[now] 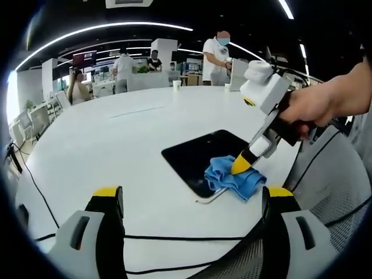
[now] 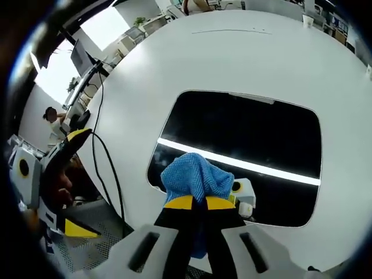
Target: Wipe the mirror surface with the cleaning cloth until all visible marks leave the cleaned area.
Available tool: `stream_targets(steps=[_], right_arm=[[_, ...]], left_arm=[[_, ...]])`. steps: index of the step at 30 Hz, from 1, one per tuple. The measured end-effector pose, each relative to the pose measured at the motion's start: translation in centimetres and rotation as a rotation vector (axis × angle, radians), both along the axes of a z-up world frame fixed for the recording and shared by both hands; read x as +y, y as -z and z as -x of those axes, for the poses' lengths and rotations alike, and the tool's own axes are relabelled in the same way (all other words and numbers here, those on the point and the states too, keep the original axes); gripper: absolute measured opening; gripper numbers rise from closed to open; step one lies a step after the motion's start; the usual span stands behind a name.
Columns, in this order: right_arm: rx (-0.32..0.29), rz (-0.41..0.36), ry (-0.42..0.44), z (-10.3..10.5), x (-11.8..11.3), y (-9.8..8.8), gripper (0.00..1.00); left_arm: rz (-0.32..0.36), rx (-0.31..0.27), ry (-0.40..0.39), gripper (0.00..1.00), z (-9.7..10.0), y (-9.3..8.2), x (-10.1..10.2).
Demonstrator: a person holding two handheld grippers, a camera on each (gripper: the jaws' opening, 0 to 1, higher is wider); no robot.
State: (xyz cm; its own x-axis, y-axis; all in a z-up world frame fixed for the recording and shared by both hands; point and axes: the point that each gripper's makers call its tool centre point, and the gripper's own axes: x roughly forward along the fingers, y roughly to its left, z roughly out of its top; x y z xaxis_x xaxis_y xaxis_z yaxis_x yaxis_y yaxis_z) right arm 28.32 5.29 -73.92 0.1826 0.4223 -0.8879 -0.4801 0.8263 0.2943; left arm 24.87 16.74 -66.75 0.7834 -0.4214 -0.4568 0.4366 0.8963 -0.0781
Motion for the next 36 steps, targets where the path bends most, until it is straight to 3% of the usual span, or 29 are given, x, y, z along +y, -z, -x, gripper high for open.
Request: stream_targets(steps=[23, 36], right_arm=[[-0.001, 0.012, 0.002, -0.4, -1.8, 0.0, 0.0], [0.025, 0.0, 0.051, -0.4, -1.9, -0.1, 0.0]], left_arm=[[0.009, 0.004, -0.012, 0.99, -0.1, 0.0, 0.2], [0.016, 0.005, -0.017, 0.99, -0.1, 0.1, 0.3]])
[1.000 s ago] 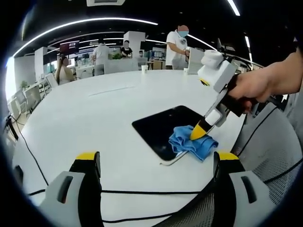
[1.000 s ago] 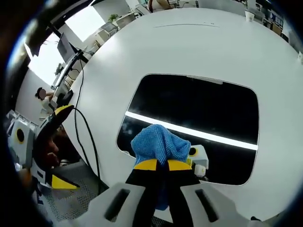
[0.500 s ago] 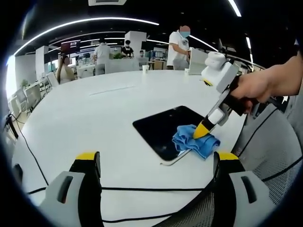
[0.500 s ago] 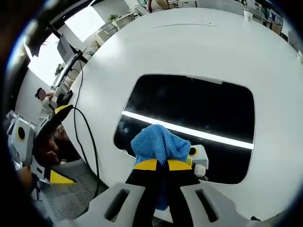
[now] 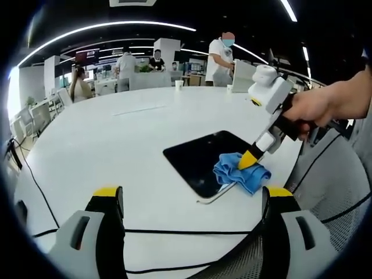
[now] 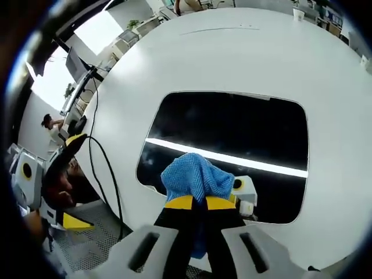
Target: Wipe the mirror surface with the cleaning cloth until all visible marks leave the cleaned area.
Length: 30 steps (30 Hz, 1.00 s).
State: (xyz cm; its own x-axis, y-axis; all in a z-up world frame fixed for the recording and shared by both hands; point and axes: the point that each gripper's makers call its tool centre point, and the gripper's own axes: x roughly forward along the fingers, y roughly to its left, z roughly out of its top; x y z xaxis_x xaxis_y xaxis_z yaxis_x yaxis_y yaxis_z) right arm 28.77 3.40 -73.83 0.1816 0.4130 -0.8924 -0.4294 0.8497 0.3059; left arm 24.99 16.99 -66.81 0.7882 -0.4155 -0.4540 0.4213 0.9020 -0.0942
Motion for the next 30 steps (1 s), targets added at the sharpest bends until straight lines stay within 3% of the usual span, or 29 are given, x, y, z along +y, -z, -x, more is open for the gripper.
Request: stream_targets(steps=[30], right_arm=[[-0.026, 0.036, -0.028, -4.0, 0.9, 0.2, 0.0]], left_arm=[[0.005, 0.005, -0.01, 0.99, -0.1, 0.0, 0.2]])
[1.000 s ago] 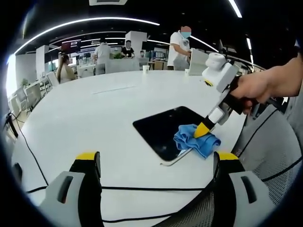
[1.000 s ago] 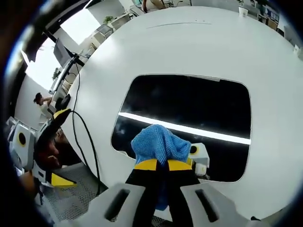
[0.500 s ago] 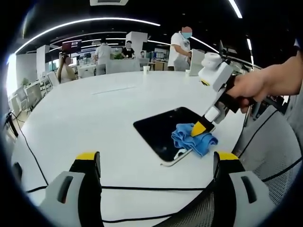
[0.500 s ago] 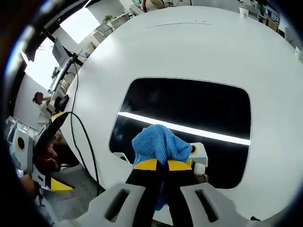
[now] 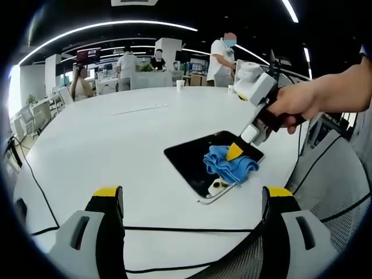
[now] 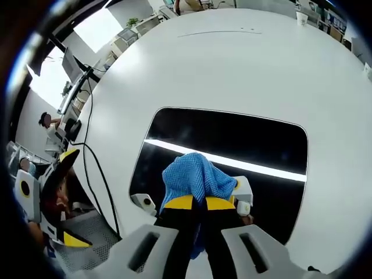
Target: Wipe the mirror surface with the cleaning cloth until all visible marks leave the cleaned area.
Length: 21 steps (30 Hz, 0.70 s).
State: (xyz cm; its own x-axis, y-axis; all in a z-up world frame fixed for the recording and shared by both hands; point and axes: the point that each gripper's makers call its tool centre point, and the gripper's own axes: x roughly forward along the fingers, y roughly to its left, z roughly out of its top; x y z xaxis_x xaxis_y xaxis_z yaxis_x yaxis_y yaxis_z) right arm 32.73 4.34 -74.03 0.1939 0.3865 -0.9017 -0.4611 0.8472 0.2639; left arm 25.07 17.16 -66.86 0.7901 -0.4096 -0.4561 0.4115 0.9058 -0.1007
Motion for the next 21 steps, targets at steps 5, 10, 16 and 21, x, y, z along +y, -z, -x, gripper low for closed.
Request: stream_targets(steps=[5, 10, 16, 21], right_arm=[[-0.01, 0.008, -0.013, -0.9, 0.2, 0.0, 0.0], [-0.025, 0.019, -0.031, -2.0, 0.3, 0.0, 0.0], [-0.04, 0.032, -0.053, -3.3, 0.4, 0.0, 0.0], [-0.064, 0.034, -0.088, -4.1, 0.6, -0.1, 0.0]], left_arm=[[-0.001, 0.001, 0.0, 0.99, 0.0, 0.0, 0.0], [0.001, 0.005, 0.0, 0.99, 0.0, 0.1, 0.0], [0.003, 0.008, -0.001, 0.99, 0.0, 0.2, 0.0], [0.004, 0.009, -0.002, 0.99, 0.0, 0.2, 0.1]])
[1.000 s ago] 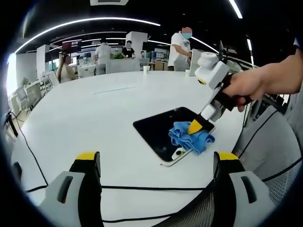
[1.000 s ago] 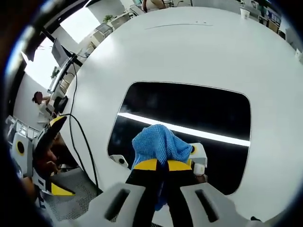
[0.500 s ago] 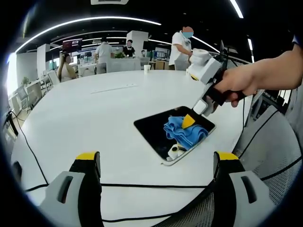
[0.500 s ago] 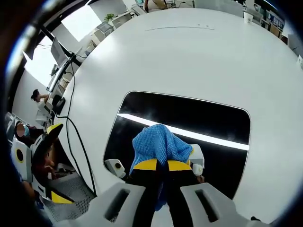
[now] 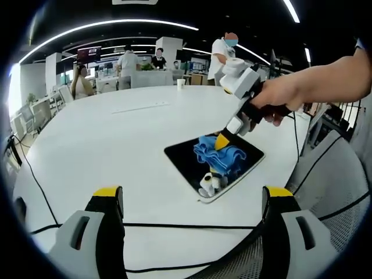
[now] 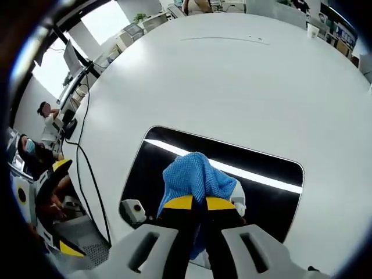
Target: Wipe the mirror surface with the cleaning cloth until all visible marks leave the cleaned area.
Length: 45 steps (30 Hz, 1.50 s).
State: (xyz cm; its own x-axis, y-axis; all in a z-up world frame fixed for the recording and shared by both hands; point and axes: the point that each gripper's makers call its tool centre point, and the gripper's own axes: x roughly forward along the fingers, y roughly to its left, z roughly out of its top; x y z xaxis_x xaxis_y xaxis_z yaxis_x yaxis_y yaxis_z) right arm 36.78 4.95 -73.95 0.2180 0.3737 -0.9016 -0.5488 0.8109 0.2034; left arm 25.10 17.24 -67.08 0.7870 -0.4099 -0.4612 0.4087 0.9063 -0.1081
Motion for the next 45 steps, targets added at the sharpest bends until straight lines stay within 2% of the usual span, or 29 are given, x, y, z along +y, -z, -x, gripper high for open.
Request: stream_targets(steps=[4, 14, 20, 27, 35, 43, 45], right_arm=[[-0.031, 0.0, -0.047, -0.7, 0.2, 0.0, 0.0], [0.016, 0.012, 0.001, -1.9, 0.4, -0.2, 0.0], [-0.022, 0.043, -0.048, -2.7, 0.7, -0.4, 0.0], [-0.033, 0.054, -0.034, -4.6, 1.1, 0.0, 0.0], [-0.007, 0.026, -0.011, -4.7, 1.2, -0.5, 0.0], [0.005, 0.035, -0.047, -4.8, 1.4, -0.4, 0.01], [-0.001, 0.045, -0.082, -4.7, 1.3, -0.5, 0.01]], left_arm=[[0.001, 0.0, -0.004, 0.99, 0.0, 0.0, 0.1], [0.0, 0.003, -0.005, 0.99, 0.0, 0.1, 0.0], [-0.001, 0.004, -0.004, 0.99, 0.0, 0.1, 0.0], [-0.002, 0.007, -0.002, 0.99, 0.0, 0.1, 0.0], [-0.003, 0.009, 0.0, 0.99, 0.0, 0.2, 0.0], [-0.003, 0.01, -0.002, 0.99, 0.0, 0.2, 0.1], [-0.004, 0.011, -0.002, 0.99, 0.0, 0.2, 0.1]])
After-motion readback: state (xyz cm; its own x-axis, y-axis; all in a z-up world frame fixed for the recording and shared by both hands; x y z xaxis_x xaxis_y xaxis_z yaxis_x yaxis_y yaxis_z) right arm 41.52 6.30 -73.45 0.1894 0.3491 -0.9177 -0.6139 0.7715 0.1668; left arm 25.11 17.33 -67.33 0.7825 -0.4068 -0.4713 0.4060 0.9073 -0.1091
